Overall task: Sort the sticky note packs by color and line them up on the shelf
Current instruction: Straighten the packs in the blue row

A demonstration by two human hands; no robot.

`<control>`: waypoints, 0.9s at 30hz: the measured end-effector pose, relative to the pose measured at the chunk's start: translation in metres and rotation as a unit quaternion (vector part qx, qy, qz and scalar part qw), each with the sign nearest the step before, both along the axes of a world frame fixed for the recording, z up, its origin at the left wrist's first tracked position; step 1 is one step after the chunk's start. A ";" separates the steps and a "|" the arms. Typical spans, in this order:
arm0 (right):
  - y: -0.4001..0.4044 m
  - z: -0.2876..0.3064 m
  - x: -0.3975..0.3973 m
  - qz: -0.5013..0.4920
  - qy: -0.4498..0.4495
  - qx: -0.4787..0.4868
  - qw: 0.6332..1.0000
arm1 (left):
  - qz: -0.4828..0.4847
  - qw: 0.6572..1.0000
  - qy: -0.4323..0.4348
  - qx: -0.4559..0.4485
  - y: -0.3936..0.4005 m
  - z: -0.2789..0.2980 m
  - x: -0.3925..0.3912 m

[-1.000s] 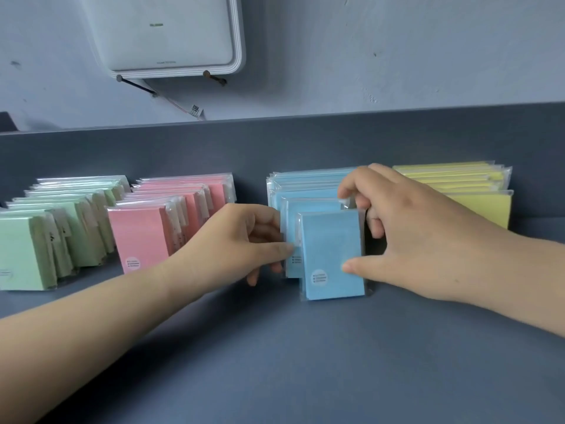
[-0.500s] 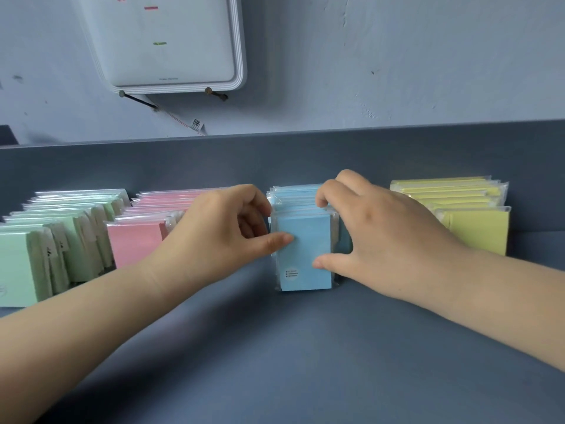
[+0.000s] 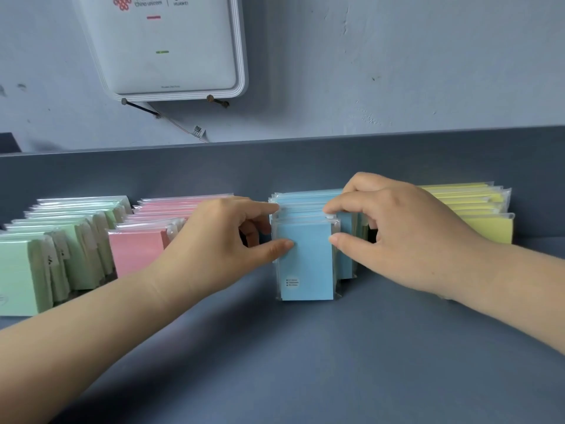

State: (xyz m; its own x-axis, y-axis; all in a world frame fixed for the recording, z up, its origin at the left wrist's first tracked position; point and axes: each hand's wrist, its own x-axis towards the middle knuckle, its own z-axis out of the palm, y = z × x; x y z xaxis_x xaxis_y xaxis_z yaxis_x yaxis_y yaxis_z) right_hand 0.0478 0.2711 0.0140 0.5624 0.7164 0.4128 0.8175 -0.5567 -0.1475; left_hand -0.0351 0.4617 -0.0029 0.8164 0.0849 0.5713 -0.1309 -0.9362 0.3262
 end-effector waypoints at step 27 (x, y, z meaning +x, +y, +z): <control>-0.126 0.052 0.104 -0.014 0.029 -0.060 0.998 | -0.003 0.978 0.177 0.115 -0.112 0.073 0.091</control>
